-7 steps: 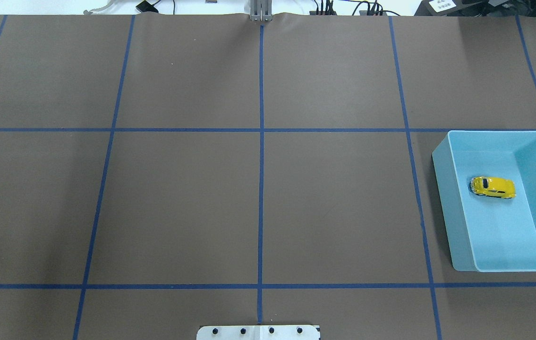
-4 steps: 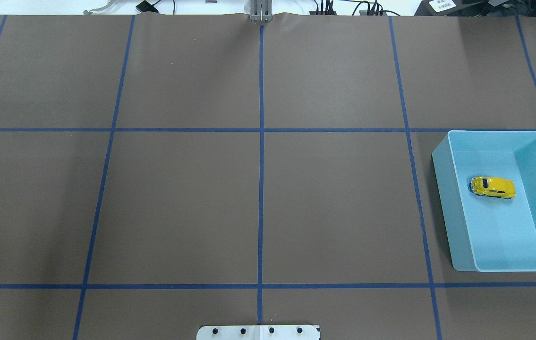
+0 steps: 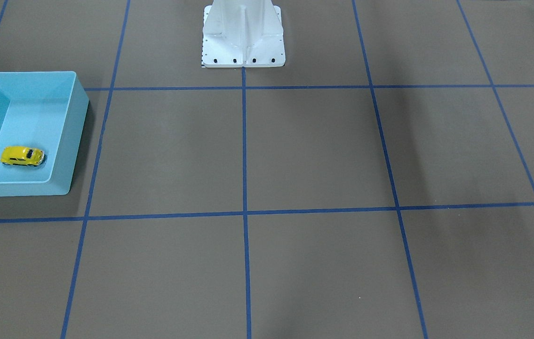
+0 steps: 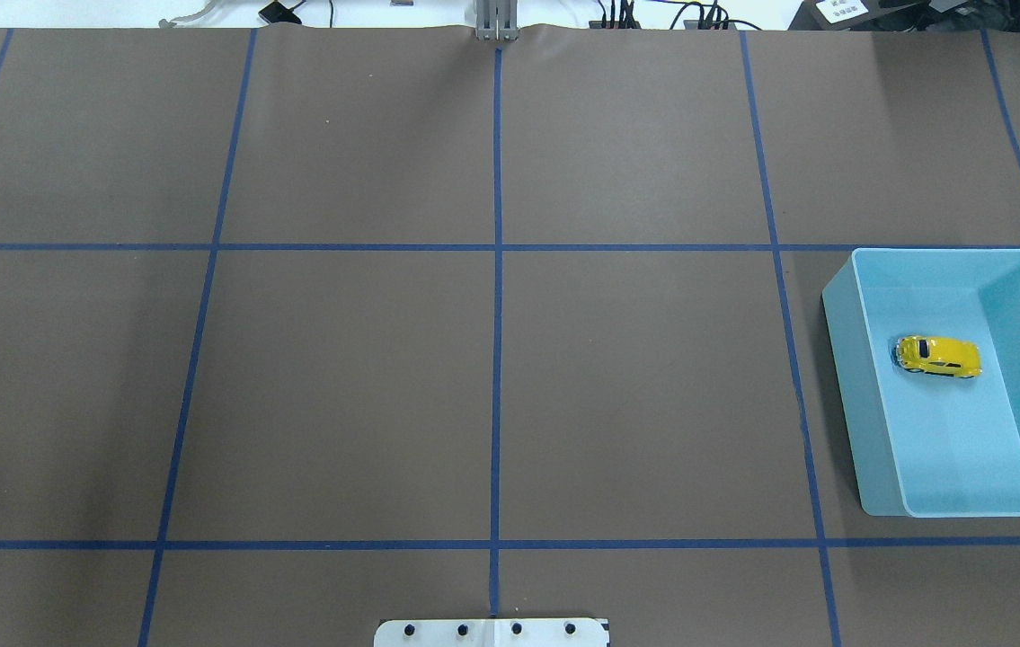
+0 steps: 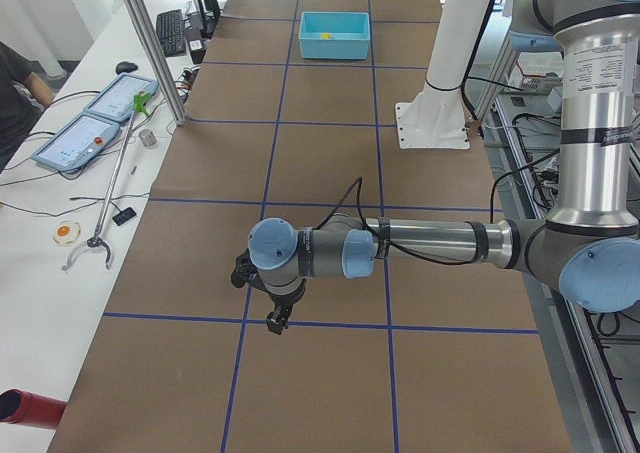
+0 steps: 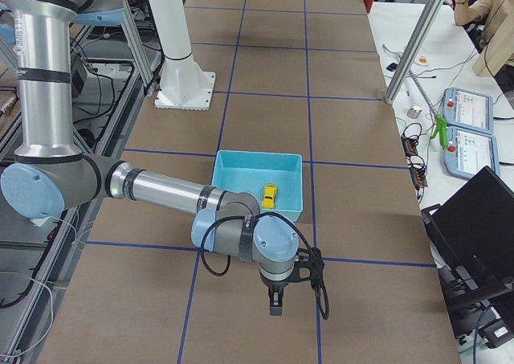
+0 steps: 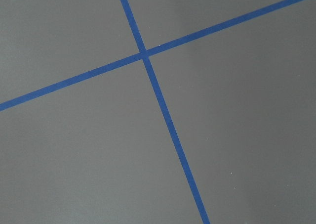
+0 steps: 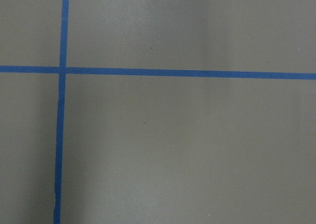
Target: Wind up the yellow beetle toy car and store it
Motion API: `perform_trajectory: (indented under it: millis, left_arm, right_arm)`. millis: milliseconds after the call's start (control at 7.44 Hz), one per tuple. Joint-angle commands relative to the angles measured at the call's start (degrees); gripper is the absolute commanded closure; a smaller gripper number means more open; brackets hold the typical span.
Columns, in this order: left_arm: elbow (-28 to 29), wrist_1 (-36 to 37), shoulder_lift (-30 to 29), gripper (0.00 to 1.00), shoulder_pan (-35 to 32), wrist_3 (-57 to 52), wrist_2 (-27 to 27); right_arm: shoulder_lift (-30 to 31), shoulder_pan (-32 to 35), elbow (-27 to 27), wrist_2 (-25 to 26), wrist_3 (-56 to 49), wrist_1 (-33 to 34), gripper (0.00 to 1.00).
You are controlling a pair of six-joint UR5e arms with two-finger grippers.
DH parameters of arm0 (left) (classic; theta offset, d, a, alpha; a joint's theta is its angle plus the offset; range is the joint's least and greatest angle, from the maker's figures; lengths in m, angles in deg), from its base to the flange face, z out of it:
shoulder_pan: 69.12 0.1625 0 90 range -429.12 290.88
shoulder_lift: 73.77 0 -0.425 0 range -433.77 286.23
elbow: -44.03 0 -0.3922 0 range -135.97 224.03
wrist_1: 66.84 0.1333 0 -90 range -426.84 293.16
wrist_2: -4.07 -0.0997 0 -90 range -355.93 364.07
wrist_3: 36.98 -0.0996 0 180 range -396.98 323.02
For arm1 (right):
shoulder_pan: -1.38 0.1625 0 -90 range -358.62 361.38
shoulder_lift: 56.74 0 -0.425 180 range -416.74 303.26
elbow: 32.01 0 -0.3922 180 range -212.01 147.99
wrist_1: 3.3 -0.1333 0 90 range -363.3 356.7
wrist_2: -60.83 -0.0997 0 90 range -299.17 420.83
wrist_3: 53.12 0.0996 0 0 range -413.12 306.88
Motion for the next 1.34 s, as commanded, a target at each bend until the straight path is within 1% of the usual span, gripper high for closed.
perform_trajectory:
  millis: [0, 403, 672, 1209]
  left_arm:
    - [-0.52, -0.15, -0.62, 0.00, -0.16, -0.16, -1.10]
    - [-0.70, 0.03, -0.45, 0.00, -0.08, 0.20, -1.11]
    - [-0.61, 0.03, -0.63, 0.00, 0.01, 0.20, -1.11]
    - [-0.61, 0.03, -0.45, 0.00, -0.08, 0.20, -1.11]
  right_arm:
    - [0.11, 0.03, 0.05, 0.00, -0.07, 0.00, 0.00]
    - [0.11, 0.03, 0.14, 0.00, -0.59, 0.00, 0.00]
    - [0.28, 0.03, 0.41, 0.70, -10.21, 0.00, 0.00]
    - [0.37, -0.05, 0.49, 1.14, -11.41, 0.09, 0.00]
